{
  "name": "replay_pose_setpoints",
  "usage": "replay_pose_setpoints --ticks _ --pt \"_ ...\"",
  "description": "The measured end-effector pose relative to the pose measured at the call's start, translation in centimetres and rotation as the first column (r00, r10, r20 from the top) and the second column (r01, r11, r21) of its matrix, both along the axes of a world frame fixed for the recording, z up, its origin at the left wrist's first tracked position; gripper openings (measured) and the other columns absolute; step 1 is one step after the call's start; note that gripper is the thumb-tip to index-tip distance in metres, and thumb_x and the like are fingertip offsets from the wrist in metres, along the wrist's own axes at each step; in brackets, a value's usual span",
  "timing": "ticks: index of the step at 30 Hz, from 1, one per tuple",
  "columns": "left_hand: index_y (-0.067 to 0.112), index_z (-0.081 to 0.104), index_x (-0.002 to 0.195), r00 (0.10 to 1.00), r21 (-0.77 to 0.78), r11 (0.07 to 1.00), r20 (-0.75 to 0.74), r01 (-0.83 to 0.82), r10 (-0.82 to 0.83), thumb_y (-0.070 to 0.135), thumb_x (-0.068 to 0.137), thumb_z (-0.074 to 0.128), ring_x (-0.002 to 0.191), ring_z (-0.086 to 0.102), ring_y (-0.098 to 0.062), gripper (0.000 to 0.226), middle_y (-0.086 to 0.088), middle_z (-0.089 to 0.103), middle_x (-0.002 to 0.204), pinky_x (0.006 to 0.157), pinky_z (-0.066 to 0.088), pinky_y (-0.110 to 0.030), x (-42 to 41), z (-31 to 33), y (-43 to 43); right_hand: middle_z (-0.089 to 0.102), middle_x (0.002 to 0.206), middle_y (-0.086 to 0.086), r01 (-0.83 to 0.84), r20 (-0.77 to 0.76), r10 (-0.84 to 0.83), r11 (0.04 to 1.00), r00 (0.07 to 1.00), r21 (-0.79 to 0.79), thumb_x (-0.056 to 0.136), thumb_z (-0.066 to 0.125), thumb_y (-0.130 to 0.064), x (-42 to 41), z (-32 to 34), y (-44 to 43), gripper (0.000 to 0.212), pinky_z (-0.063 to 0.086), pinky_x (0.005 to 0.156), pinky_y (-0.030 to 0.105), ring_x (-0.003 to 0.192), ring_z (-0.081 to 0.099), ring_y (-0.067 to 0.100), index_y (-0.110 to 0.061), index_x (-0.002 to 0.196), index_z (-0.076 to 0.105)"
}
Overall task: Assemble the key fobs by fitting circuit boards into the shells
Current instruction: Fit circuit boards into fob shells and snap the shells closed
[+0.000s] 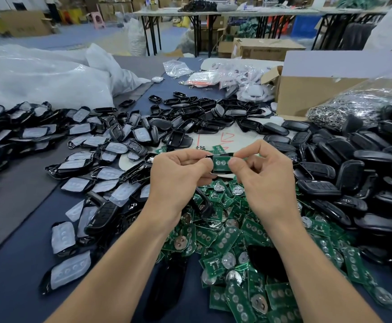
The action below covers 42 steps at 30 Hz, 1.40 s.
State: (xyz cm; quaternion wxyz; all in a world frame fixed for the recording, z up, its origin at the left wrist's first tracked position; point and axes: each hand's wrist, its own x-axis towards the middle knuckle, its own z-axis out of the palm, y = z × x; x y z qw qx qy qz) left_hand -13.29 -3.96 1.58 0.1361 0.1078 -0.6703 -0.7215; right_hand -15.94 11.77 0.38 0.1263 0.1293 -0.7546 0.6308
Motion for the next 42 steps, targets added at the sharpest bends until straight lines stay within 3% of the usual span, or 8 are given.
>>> replay_pose_setpoints --ticks 9,14,22,37,40,42 --pt "0.007 0.081 0.088 1.000 0.044 0.999 0.027 0.008 -0.009 -0.006 0.084 0.079 0.069 0.078 -0.031 0.014 -0.016 0.079 0.079 0.060 0.061 -0.025 0.0 -0.1 0.0 0.057 0.050 -0.007 0.066 -0.023 -0.063 0.987 0.998 0.144 0.089 0.077 -0.015 0.3 0.3 -0.1 0.023 0.033 0.047 0.013 0.041 0.039 0.007 -0.026 0.078 0.060" --pt "0.016 0.084 0.073 1.000 0.039 0.999 0.011 0.011 -0.012 -0.009 0.084 0.078 0.067 0.077 -0.029 0.028 -0.015 0.078 0.076 0.061 0.062 -0.026 0.0 0.0 0.1 0.054 0.049 -0.003 0.064 -0.038 -0.058 0.979 0.998 0.195 0.088 0.078 -0.015 0.5 0.7 0.0 0.023 0.033 0.047 0.014 0.041 0.038 0.009 -0.025 0.077 0.060" --pt "0.006 0.082 0.084 1.000 0.081 0.997 0.007 -0.001 0.001 -0.006 0.083 0.080 0.073 0.077 -0.033 0.012 -0.021 0.078 0.084 0.062 0.061 -0.025 0.0 -0.2 0.0 0.059 0.053 -0.005 0.136 -0.034 -0.132 0.969 0.991 0.208 0.090 0.076 -0.018 0.7 0.7 -0.5 0.024 0.036 0.047 0.014 0.042 0.043 0.010 -0.027 0.077 0.058" --pt "0.015 0.082 0.085 0.999 0.035 0.999 -0.048 0.022 -0.020 -0.005 0.080 0.084 0.073 0.078 -0.025 0.021 -0.014 0.080 0.081 0.067 0.062 -0.028 0.4 -0.1 0.0 0.060 0.054 -0.009 0.164 -0.090 -0.144 0.944 0.986 0.287 0.089 0.077 -0.022 1.1 0.8 -0.7 0.028 0.036 0.049 0.016 0.044 0.046 0.012 -0.029 0.077 0.053" --pt "0.014 0.082 0.088 0.999 0.002 1.000 -0.043 0.000 0.000 -0.004 0.076 0.087 0.071 0.077 -0.024 0.022 -0.014 0.079 0.081 0.070 0.064 -0.032 0.2 -0.3 0.2 0.062 0.056 -0.011 0.163 -0.083 -0.144 0.936 0.986 0.313 0.090 0.077 -0.027 1.0 0.6 -0.7 0.026 0.038 0.052 0.023 0.044 0.047 0.010 -0.030 0.079 0.054" --pt "0.017 0.083 0.080 0.999 -0.004 1.000 -0.049 -0.014 0.014 -0.005 0.075 0.087 0.068 0.076 -0.022 0.023 -0.011 0.079 0.076 0.068 0.064 -0.031 0.1 -0.2 0.2 0.062 0.055 -0.011 0.188 -0.079 -0.171 0.922 0.982 0.339 0.089 0.077 -0.038 0.9 0.6 -0.5 0.022 0.042 0.055 0.027 0.045 0.050 0.010 -0.034 0.087 0.055"
